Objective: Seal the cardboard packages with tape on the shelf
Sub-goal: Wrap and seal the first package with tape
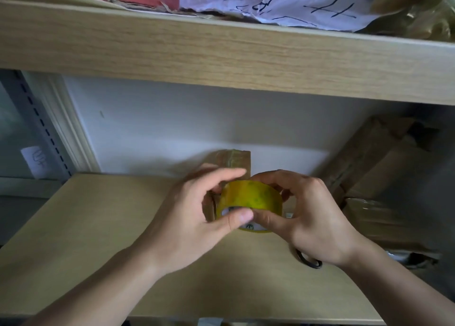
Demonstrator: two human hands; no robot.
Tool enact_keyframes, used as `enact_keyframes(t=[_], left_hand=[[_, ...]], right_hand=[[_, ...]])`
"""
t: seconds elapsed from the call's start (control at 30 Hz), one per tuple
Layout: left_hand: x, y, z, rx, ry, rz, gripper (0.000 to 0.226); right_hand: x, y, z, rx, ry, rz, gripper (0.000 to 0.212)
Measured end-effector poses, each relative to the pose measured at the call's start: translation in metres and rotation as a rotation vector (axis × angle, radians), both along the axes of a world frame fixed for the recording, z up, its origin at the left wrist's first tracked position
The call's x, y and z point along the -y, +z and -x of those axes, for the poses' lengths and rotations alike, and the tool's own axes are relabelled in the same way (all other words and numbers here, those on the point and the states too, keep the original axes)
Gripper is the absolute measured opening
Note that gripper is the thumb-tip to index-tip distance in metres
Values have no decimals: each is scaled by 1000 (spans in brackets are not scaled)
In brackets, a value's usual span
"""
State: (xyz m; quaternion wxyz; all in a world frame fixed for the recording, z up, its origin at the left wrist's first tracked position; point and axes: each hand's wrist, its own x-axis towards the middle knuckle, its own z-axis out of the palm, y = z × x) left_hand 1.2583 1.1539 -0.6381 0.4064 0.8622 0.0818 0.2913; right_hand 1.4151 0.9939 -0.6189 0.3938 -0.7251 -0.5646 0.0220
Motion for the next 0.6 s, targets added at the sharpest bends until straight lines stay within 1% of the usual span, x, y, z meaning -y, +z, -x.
enact_keyframes(t=[0.03,0.1,0.2,0.27,0.37,0.47,0.53,0.6], left_hand=[[0,0,0,-17,-43,-81,52],[0,0,1,-41,-116,-189,52],[-1,0,1,3,-146,-244,47],[-1,1,0,73,-129,-286,44],[2,3,-2,164,-103,-316,40],[6,7,-3,188,-104,-292,36],[8,9,-2,142,-118,-268,32],[10,11,-1,12,-164,-256,36]], right_hand=[[0,0,-2,-73,57,18,38],[2,1,-6,-256,181,41,36],[5,-1,-12,-502,301,14,40],[6,-4,-16,-617,358,7,42],[7,-7,-20,-753,418,-17,43],[7,-8,-22,-869,443,-36,43],[8,-7,-22,-879,446,-34,44],[8,-6,-21,-831,435,-15,41]])
